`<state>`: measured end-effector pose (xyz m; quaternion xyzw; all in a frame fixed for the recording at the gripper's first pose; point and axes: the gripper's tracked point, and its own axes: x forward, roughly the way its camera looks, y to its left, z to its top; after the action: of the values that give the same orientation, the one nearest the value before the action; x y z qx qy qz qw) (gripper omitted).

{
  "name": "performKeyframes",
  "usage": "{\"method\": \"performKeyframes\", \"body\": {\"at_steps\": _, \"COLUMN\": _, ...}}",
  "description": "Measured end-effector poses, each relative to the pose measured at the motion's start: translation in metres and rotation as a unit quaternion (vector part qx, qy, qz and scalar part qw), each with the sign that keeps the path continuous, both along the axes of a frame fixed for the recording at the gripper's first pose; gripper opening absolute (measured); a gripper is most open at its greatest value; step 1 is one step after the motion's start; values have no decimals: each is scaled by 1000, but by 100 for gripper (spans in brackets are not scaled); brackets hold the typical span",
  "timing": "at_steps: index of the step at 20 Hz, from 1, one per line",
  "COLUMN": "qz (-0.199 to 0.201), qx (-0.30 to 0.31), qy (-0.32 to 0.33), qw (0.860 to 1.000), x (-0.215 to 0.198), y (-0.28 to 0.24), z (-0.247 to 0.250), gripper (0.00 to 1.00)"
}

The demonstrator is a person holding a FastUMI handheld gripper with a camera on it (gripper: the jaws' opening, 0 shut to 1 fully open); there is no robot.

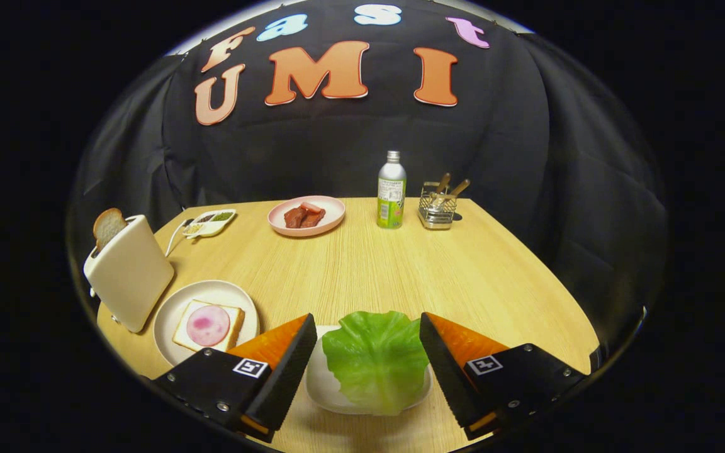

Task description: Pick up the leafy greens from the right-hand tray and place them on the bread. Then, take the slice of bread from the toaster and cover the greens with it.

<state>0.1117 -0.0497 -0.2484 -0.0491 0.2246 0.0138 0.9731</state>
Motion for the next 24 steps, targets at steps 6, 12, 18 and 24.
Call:
{"method": "performKeyframes", "body": {"at_steps": 6, "qz": 4, "qx": -9, "qy": 57, "qw": 998, "x": 6, "y": -7, "z": -47, "gripper": 99}}
{"method": "performKeyframes", "body": {"at_steps": 12, "qz": 4, "qx": -10, "qy": 96, "qw": 995, "x": 2, "y": -12, "z": -74, "gripper": 84}}
{"method": "performKeyframes", "body": {"at_steps": 18, "qz": 13, "qx": -4, "qy": 102, "qw": 995, "x": 1, "y": -6, "z": -77, "gripper": 66}}
{"method": "performKeyframes", "body": {"at_steps": 24, "qz": -6, "qx": -3, "qy": 104, "qw": 995, "x": 3, "y": -9, "z": -78, "gripper": 23}}
